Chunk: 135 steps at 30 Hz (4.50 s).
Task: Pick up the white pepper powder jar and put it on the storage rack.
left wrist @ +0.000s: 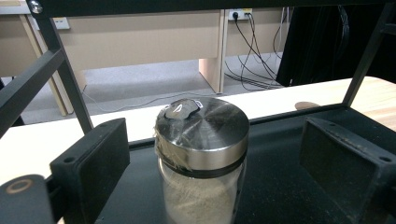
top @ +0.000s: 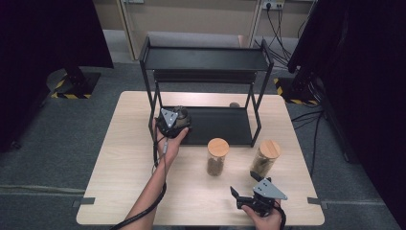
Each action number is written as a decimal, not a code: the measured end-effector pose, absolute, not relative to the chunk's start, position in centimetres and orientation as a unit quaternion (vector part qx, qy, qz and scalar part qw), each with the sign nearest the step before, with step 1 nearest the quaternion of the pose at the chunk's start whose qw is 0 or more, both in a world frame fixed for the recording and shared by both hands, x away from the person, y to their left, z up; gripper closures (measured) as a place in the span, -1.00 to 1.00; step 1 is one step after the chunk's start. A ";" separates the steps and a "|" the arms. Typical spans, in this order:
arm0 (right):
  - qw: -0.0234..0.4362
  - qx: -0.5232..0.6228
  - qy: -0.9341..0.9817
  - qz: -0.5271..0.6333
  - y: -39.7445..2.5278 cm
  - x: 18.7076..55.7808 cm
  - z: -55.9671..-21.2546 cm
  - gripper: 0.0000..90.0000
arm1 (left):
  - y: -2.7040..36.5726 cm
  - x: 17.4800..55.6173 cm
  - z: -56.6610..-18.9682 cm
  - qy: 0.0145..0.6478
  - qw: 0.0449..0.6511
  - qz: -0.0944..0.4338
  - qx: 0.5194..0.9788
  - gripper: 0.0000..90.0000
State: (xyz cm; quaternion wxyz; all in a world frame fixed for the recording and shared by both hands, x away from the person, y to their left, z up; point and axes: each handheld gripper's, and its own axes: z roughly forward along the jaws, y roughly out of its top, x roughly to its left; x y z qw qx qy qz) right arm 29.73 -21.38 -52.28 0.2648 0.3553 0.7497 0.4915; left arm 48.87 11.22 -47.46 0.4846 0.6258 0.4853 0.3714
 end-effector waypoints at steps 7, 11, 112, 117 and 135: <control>0.265 0.356 0.750 0.491 -21.4 29.7 -52.3 -0.87 | 11.2 48.2 -47.5 0.477 0.486 0.375 0.629 -0.82; 0.265 0.355 0.750 0.491 -21.4 29.7 -52.3 -0.87 | 11.2 47.6 -47.3 0.477 0.494 0.372 0.625 -0.82; 0.266 0.357 0.749 0.490 -21.4 29.6 -52.3 -0.87 | 11.6 34.0 -51.7 0.443 0.532 0.285 0.663 -0.81; 0.266 0.357 0.749 0.490 -21.4 29.6 -52.3 -0.87 | 11.6 33.3 -51.9 0.444 0.534 0.282 0.662 -0.81; 0.266 0.357 0.750 0.490 -21.4 29.6 -52.3 -0.88 | 11.7 32.1 -52.9 0.448 0.534 0.280 0.660 -0.80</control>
